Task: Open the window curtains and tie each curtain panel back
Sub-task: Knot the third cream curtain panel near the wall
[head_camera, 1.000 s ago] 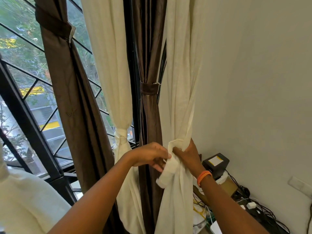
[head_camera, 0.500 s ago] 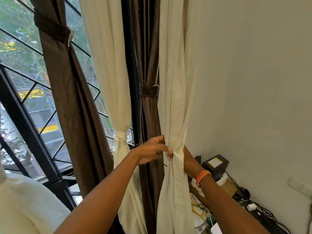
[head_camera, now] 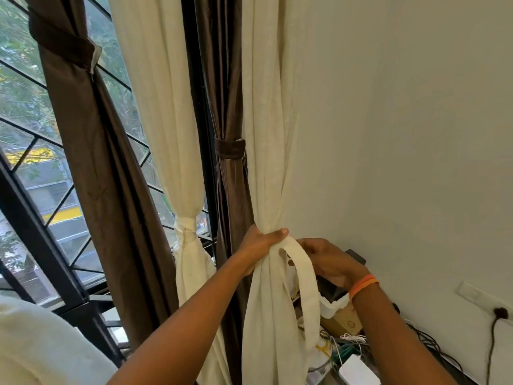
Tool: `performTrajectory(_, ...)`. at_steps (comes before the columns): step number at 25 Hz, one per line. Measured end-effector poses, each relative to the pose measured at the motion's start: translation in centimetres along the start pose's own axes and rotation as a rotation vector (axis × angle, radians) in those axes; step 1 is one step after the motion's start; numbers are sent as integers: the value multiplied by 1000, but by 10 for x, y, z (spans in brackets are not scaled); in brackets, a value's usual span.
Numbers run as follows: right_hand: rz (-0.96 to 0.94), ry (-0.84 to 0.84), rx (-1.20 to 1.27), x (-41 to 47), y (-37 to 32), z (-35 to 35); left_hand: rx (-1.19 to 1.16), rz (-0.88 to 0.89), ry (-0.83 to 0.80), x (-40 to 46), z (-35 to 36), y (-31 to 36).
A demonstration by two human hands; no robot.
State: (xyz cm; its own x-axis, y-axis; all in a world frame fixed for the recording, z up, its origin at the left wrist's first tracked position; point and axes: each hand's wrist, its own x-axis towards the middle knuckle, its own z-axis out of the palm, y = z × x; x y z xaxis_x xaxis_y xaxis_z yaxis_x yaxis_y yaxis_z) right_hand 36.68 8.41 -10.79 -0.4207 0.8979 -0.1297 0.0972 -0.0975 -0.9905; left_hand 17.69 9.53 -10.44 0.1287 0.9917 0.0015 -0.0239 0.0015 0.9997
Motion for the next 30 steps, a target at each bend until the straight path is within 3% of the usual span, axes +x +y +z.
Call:
performTrajectory(2,103,29,183,-4,12,-15,-1,43,18,-1,0,-1)
performTrajectory(5,-18,1,-185,-8,13,-15,-11,39,-37,-1,4,-2)
performTrajectory(8,-232,309,-455,7,12,-23,20,-19,-127,1,8,-5)
performTrajectory(11,-256,489,-568,32,10,-23,-7,-89,-194,2,10,-2)
performTrajectory(19,-32,565,-232,49,4,-2,-132,-173,-242,-3,-3,-4)
performTrajectory(23,54,543,-16,49,-1,21,-57,-238,-209,-7,2,4)
performTrajectory(28,-89,598,-102,28,-9,40,-63,-201,-98,-2,9,-1)
performTrajectory(30,-124,633,7,18,-8,44,-60,-202,-77,-2,12,0)
